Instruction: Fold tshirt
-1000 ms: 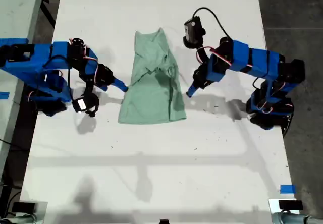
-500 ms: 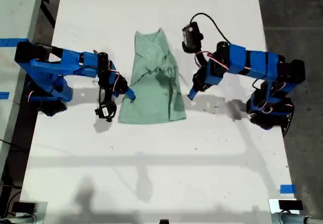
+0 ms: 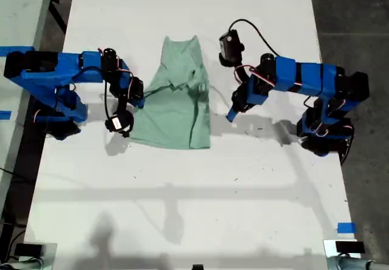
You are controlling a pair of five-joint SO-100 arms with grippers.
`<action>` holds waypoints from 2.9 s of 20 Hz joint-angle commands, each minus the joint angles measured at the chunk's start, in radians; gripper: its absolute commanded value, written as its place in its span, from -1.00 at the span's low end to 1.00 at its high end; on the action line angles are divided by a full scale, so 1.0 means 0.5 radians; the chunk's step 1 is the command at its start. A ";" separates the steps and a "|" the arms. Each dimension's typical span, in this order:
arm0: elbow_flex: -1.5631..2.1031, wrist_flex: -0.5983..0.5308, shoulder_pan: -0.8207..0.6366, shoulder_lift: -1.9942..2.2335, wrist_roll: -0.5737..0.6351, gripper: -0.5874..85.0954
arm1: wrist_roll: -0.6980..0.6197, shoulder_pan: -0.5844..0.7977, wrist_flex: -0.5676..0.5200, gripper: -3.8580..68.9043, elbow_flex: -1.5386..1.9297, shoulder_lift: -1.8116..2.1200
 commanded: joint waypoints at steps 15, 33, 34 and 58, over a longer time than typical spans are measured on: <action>-2.283 0.703 0.098 -1.770 0.067 -0.11 | 0.098 -0.083 -0.114 -0.34 0.009 0.138; -0.960 0.779 0.543 -0.055 -0.383 -0.08 | 0.295 -0.252 -0.025 -0.14 -0.482 -0.150; -0.936 0.758 0.549 -0.074 -0.377 -0.06 | 0.295 -0.261 -0.012 -0.05 -0.589 -0.261; -0.841 0.117 0.614 -1.264 -0.144 -0.79 | 0.653 -0.402 -0.310 -0.57 -1.276 -1.635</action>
